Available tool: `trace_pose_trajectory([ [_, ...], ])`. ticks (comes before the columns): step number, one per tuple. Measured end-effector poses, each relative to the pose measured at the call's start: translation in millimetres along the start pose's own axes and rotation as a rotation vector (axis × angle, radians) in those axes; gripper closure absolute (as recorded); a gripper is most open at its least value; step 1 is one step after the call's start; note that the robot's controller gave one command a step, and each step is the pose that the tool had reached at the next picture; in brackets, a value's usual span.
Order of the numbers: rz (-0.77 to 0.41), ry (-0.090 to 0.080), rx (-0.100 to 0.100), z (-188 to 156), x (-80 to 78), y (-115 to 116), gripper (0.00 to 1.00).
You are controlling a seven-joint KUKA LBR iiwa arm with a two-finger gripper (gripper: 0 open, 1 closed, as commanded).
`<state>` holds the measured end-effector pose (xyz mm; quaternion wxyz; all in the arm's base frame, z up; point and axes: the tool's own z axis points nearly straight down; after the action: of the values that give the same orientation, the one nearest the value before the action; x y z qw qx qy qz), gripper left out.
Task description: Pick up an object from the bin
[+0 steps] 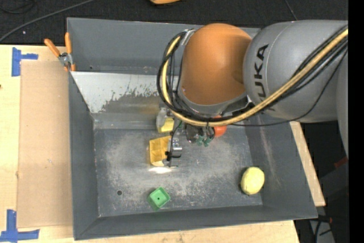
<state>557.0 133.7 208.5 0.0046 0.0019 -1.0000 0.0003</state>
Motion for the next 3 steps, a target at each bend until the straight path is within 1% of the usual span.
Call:
trace_pose_trajectory([
  [1, 0.004, -0.008, -0.001, -5, -1.8, -1, 0.0],
  [2, -0.084, -0.011, -0.001, 86, -36.6, -34, 0.0],
  [3, -0.377, -0.019, -0.002, 134, -54.7, -43, 0.0],
])
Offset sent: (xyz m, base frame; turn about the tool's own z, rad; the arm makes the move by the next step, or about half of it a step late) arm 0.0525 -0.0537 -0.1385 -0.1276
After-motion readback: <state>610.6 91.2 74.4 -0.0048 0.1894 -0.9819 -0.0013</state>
